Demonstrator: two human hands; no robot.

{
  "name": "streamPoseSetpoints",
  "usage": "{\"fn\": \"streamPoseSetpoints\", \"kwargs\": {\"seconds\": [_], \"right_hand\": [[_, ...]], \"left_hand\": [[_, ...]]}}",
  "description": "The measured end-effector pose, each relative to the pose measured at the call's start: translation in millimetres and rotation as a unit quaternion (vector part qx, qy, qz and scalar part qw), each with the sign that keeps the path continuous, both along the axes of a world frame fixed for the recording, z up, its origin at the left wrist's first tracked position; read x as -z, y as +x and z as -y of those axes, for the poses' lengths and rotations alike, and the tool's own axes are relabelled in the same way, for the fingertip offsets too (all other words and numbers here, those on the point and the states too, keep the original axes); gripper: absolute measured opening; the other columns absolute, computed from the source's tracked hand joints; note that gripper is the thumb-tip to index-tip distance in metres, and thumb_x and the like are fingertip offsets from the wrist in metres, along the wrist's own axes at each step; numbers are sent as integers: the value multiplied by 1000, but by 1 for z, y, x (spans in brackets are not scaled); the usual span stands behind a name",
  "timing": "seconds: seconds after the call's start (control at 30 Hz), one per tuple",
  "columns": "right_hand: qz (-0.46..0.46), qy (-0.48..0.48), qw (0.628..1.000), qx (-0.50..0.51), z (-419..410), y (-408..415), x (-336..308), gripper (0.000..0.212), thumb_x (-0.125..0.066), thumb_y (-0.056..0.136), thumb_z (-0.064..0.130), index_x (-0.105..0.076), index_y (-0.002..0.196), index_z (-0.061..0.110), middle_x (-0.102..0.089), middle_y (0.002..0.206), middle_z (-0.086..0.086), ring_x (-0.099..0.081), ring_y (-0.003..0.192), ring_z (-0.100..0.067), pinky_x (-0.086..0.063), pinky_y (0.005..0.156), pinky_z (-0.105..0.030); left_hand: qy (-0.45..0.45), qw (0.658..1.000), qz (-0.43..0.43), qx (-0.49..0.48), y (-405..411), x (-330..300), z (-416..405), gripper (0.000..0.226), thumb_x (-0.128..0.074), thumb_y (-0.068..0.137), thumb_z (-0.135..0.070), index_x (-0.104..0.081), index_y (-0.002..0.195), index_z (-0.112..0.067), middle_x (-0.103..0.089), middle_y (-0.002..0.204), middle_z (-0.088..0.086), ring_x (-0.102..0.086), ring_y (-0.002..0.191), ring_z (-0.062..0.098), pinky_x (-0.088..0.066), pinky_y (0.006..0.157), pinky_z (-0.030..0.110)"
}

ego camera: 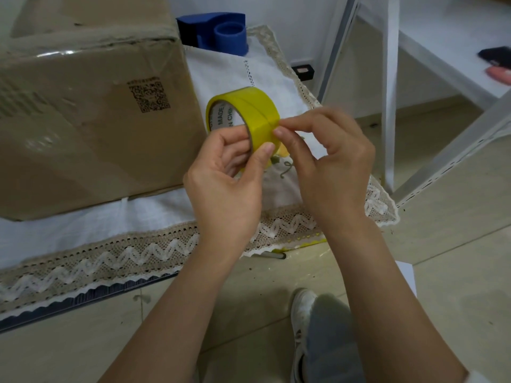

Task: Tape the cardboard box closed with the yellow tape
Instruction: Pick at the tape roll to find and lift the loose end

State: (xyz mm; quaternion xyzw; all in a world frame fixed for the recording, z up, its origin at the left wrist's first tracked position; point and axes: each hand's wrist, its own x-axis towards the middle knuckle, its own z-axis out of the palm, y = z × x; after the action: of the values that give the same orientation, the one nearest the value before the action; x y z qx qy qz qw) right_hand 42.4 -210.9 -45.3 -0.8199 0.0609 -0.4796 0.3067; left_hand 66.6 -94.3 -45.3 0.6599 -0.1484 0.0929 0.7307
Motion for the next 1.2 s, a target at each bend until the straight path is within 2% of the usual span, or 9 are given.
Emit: {"fn": "streamPoseSetpoints", "kwargs": {"seconds": [0.3, 0.4, 0.57, 0.63, 0.7, 0.8, 0.9, 1.07, 1.2], "right_hand": [[-27, -103, 994, 17, -4, 4, 5, 17, -58, 97, 14, -66, 89, 2, -63, 92, -12, -59, 82, -30, -48, 69, -42], [-24, -102, 994, -8, -6, 3, 5, 17, -57, 97, 12, -66, 89, 1, -63, 93, -12, -59, 84, -29, -48, 72, -40], [-31, 2, 997, -74, -11, 1, 2, 6, -60, 96, 10, -63, 96, 4, -64, 93, -4, -60, 86, -19, -50, 77, -34], [-48, 86, 990, -103, -12, -2, -3, 18, -65, 94, 13, -56, 109, 13, -66, 96, 2, -63, 88, -11, -51, 80, -26], [-60, 116, 985, -111, -10, -1, -5, 31, -68, 92, 14, -51, 117, 17, -67, 96, 4, -64, 88, -9, -50, 82, -22], [-48, 56, 994, -81, -7, 2, -1, 25, -67, 92, 9, -65, 117, 7, -68, 98, -4, -64, 89, -12, -50, 83, -20], [-21, 47, 997, -56, -3, 4, 2, 16, -67, 92, 9, -73, 107, 6, -68, 96, -7, -65, 85, -14, -53, 80, -25], [-21, -15, 999, -34, -3, 5, 5, 12, -62, 95, 9, -72, 97, 3, -68, 93, -9, -64, 85, -24, -54, 76, -40], [-11, -38, 998, -45, -3, 4, 4, 13, -59, 95, 6, -71, 94, 1, -67, 93, -10, -63, 86, -27, -52, 76, -40]], "left_hand": [[35, 999, 7, -34, 1, 4, 1, 21, -77, 82, -8, -64, 96, -16, -75, 87, -2, -74, 82, 11, -59, 78, 29], [13, 999, -19, -30, 2, 2, 1, 20, -77, 82, -5, -64, 95, -14, -74, 85, -5, -73, 78, 4, -57, 74, 21], [-36, 998, -48, 5, 5, -1, -1, 19, -74, 83, -2, -64, 95, -12, -74, 84, -6, -72, 77, 2, -53, 71, 13], [-54, 997, -59, 20, 7, -1, -2, 19, -72, 85, -2, -64, 99, -10, -74, 87, -4, -72, 79, 3, -53, 72, 13], [-58, 995, -66, 37, 7, 0, -2, 20, -70, 87, -2, -63, 104, -10, -74, 91, -4, -72, 82, 3, -53, 74, 13], [-39, 995, -62, 63, 6, 2, -1, 28, -70, 87, 0, -61, 108, -16, -73, 98, -4, -70, 89, 4, -54, 82, 20], [-21, 996, -58, 71, 4, 4, 0, 33, -72, 84, 2, -60, 110, -14, -73, 100, -1, -70, 90, 7, -56, 87, 25], [-20, 997, -58, 39, 0, 4, 3, 32, -76, 81, 0, -61, 105, -15, -73, 95, 0, -71, 84, 5, -56, 80, 20], [-33, 997, -62, 33, -2, 2, 5, 30, -74, 82, 3, -60, 104, -13, -73, 92, -2, -71, 79, 3, -54, 76, 16]]}}
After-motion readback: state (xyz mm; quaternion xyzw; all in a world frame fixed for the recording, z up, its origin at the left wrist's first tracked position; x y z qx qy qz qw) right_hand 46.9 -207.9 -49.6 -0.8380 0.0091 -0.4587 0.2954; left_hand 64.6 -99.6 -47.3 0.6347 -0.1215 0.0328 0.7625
